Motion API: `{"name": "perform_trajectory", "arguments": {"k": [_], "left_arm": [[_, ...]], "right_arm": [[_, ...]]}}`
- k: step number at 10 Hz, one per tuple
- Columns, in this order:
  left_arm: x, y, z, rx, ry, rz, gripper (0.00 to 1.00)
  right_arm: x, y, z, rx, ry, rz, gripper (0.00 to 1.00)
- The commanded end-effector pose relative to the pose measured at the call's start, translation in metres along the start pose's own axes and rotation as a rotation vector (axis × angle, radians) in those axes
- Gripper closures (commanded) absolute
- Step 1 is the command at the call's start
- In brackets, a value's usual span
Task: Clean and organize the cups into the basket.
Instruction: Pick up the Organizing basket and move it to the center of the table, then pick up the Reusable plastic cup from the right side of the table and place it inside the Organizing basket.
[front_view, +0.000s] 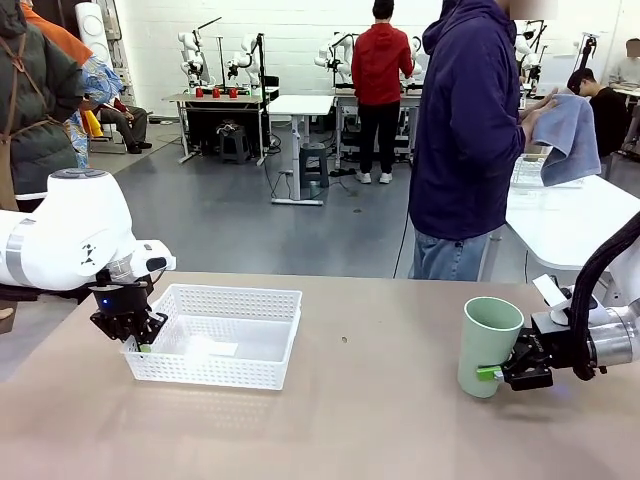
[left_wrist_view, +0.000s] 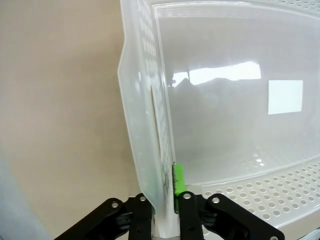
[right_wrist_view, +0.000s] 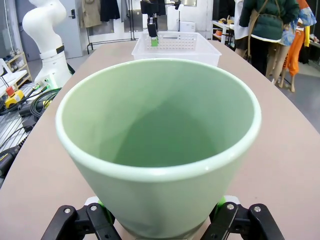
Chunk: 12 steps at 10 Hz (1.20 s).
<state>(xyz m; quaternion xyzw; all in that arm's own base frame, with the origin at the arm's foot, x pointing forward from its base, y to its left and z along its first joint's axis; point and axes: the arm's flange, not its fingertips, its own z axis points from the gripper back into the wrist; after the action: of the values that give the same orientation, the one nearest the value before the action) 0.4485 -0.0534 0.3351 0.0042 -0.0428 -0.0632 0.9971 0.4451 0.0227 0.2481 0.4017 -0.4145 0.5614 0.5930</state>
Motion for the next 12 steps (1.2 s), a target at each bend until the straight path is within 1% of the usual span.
{"name": "perform_trajectory", "arguments": {"k": [1, 2, 4, 5, 6, 7, 8, 9, 10, 11, 12], "left_arm": [[0.001, -0.002, 0.003, 0.035, 0.005, 0.021, 1.00], [0.001, -0.002, 0.003, 0.038, 0.006, 0.027, 1.00], [0.001, -0.002, 0.002, 0.047, 0.014, 0.039, 1.00], [0.001, -0.003, 0.002, 0.047, 0.016, 0.043, 1.00], [0.000, -0.003, 0.002, 0.046, 0.017, 0.050, 1.00], [-0.003, -0.008, 0.004, 0.045, 0.026, 0.077, 1.00], [-0.010, -0.015, 0.009, 0.041, 0.027, 0.068, 1.00], [-0.018, -0.025, 0.015, 0.052, 0.007, 0.058, 1.00], [-0.023, -0.038, 0.022, 0.061, -0.008, 0.063, 1.00], [-0.031, -0.054, 0.028, 0.076, -0.022, 0.071, 1.00], [-0.033, -0.069, 0.031, 0.096, -0.028, 0.070, 1.00]], "right_arm": [[-0.001, -0.005, -0.001, 0.007, 0.003, 0.017, 0.75], [-0.001, -0.005, -0.001, 0.008, 0.003, 0.017, 1.00], [-0.002, -0.004, 0.000, 0.008, 0.003, 0.017, 1.00], [-0.001, -0.004, 0.001, 0.007, 0.003, 0.018, 0.75], [0.001, -0.002, 0.002, 0.011, 0.006, 0.015, 0.75], [0.010, 0.004, 0.005, 0.006, 0.009, -0.008, 1.00], [0.031, 0.014, 0.013, 0.042, -0.014, -0.036, 1.00], [0.059, 0.026, 0.027, 0.046, -0.024, -0.024, 1.00], [0.088, 0.031, 0.042, -0.009, -0.013, -0.017, 1.00], [0.118, 0.036, 0.058, -0.041, -0.013, -0.070, 1.00], [0.146, 0.036, 0.071, -0.077, -0.010, -0.090, 1.00]]}}
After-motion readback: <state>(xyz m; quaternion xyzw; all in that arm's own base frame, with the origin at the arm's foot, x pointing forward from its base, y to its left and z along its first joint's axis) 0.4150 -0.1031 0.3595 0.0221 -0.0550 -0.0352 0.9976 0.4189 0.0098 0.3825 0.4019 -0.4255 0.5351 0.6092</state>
